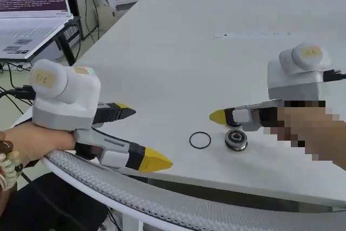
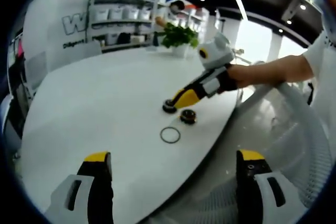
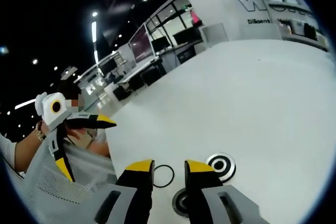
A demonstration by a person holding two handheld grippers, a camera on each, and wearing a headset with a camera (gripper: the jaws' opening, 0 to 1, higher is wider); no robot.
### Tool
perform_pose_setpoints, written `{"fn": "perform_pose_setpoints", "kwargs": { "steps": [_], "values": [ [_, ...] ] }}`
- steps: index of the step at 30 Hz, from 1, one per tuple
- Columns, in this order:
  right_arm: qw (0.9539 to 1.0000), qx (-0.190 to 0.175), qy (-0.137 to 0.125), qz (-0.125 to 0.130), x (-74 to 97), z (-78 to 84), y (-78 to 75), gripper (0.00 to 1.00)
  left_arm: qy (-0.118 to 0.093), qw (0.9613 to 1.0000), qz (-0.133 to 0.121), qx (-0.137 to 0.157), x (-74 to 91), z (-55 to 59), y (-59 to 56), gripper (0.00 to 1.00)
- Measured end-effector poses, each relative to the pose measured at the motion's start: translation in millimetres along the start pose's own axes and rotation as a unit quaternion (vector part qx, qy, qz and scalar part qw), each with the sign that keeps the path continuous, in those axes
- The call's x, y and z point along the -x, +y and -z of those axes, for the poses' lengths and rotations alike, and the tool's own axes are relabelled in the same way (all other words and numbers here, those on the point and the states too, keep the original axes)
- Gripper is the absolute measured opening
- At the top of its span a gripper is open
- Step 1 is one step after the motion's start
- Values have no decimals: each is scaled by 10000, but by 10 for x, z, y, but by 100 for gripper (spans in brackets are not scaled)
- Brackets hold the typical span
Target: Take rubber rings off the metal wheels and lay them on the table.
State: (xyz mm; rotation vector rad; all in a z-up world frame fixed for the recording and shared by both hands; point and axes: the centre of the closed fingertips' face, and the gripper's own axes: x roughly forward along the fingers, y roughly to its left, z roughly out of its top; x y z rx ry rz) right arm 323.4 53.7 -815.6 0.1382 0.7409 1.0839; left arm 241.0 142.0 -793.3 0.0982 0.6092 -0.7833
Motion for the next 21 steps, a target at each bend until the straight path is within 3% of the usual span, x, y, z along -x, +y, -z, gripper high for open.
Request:
{"fn": "perform_pose_setpoints", "kwargs": {
  "steps": [11,13,15,18,21],
  "values": [
    [9996,54,-180,-207,141,-166,87,28,-149,9999,3,52,12,-65,-21,97],
    [9996,123,-173,-206,186,-158,84,29,-437,9987,197,-182,17,-190,-99,92],
    [9997,113,-133,-158,225,-154,67,29,-667,9968,105,-429,34,-297,-65,89],
    [9995,196,-218,-127,288,-193,51,29,-640,9953,-1,-733,33,-317,-41,88],
    [9995,129,-275,-96,329,-221,7,29,-669,9940,87,-855,52,-360,-88,86]
  ]
}}
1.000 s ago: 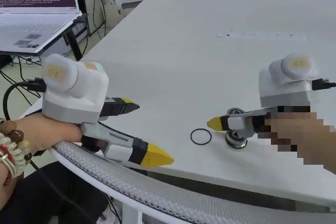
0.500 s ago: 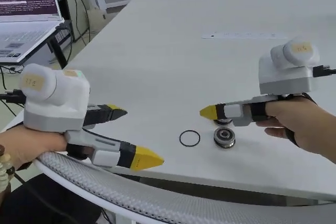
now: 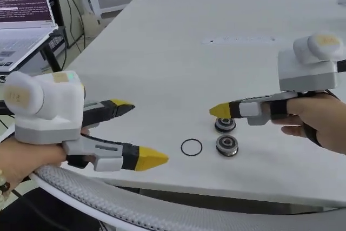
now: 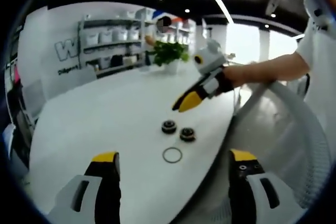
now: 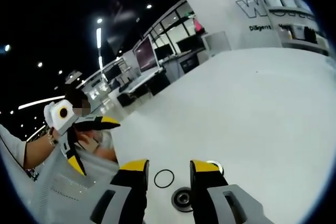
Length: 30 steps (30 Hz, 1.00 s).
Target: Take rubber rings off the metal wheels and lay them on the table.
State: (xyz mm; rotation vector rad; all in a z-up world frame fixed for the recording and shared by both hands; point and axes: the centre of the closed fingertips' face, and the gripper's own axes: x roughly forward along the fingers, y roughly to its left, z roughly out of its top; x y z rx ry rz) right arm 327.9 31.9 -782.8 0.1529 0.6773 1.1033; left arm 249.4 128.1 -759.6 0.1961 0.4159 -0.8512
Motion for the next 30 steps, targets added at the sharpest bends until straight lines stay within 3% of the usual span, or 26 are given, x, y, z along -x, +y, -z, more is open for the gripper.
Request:
{"fn": "perform_pose_setpoints", "kwargs": {
  "steps": [4,8,13,14,16,19,24,26,30],
  "values": [
    [9998,-58,-114,124,59,-60,-88,29,4,9999,37,-126,32,-102,28,87],
    [9991,-184,-315,214,114,-129,-149,30,-382,9991,-27,-157,84,-410,121,86],
    [9975,-504,-416,259,157,-156,-219,31,-417,9978,13,-507,75,-664,172,84],
    [9974,-524,-414,260,160,-156,-220,31,-461,9975,16,-534,73,-698,174,81],
    [9974,-529,-412,259,165,-155,-220,32,-706,9958,117,-569,54,-883,163,79],
    [9976,-522,-369,274,173,-138,-233,31,-801,9945,195,-647,-16,-1020,146,80],
    [9980,-485,-324,259,183,-123,-239,31,-813,9918,399,-900,-236,-1122,59,78],
    [9982,-478,-311,190,184,-118,-221,30,-754,9913,503,-955,-357,-1108,9,77],
    [9990,-368,-162,184,181,-60,-222,30,-476,9892,692,-1200,-612,-966,-95,74]
  ]
}}
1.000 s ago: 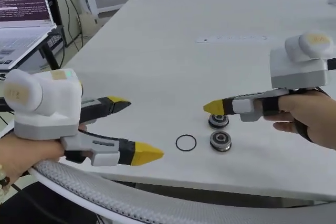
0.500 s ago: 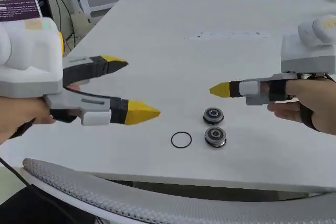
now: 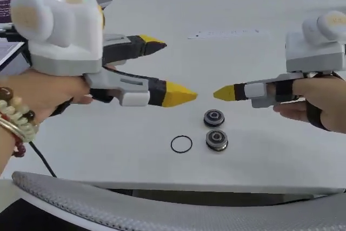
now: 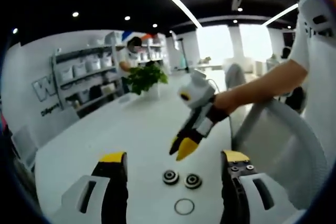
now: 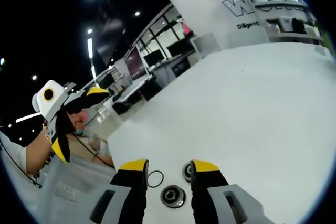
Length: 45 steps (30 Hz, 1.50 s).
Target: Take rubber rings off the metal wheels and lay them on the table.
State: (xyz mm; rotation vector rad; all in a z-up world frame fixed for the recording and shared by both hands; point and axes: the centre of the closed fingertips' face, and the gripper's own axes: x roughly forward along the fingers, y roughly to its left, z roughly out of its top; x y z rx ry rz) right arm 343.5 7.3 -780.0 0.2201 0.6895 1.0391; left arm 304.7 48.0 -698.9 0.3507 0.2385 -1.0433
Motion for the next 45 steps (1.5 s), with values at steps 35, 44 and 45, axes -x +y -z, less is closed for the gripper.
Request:
{"fn": "perform_pose_setpoints", "kwargs": {
  "steps": [35,44,45],
  "values": [
    [9822,1733,584,-421,137,508,-134,22,-71,9971,734,162,-572,419,-75,42],
    [9727,1908,1119,-696,1,829,-124,21,412,9897,1371,26,-749,830,-404,33],
    [9722,1934,1142,-657,-18,848,-146,21,481,9884,1437,-40,-758,874,-429,32]
  ]
}}
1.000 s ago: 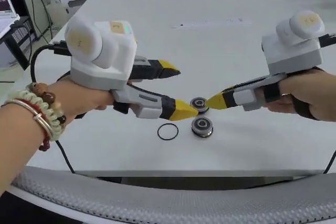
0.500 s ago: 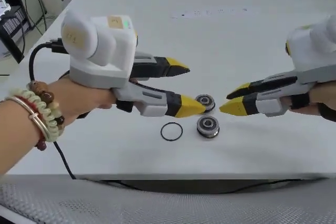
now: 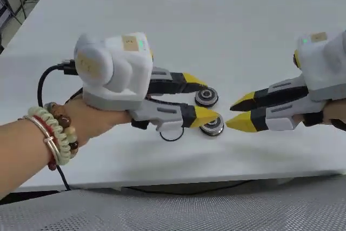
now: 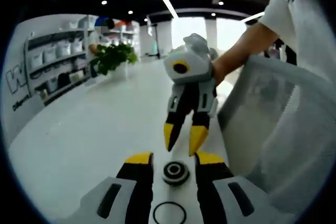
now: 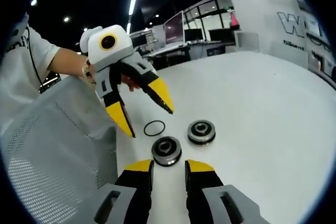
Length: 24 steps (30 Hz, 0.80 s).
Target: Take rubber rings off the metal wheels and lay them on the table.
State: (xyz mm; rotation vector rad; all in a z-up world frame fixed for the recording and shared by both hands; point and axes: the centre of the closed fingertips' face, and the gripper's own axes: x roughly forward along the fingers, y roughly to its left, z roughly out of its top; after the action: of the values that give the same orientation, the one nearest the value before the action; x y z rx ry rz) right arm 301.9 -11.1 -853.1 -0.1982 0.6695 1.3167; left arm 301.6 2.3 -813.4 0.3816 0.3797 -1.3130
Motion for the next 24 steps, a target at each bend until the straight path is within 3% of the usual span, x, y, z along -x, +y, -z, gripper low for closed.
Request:
{"fn": "perform_pose_setpoints", "kwargs": {
  "steps": [4,9,12,17,19,24],
  "values": [
    [10000,-22,-26,-35,-35,-2,-17,21,134,9999,33,-38,-65,118,23,29],
    [9997,185,182,-26,-89,73,-22,21,89,9999,46,99,-101,173,59,23],
    [9998,160,137,-55,-102,68,-45,20,38,9994,50,337,-134,195,77,23],
    [9992,322,199,-86,-125,61,-50,20,251,9994,63,240,-169,336,49,19],
    [9992,339,193,-115,-144,50,-35,21,6,9991,35,433,-185,279,49,17],
    [9986,434,239,-173,-203,22,-19,19,-75,9987,-36,510,-176,280,81,15]
  ]
}}
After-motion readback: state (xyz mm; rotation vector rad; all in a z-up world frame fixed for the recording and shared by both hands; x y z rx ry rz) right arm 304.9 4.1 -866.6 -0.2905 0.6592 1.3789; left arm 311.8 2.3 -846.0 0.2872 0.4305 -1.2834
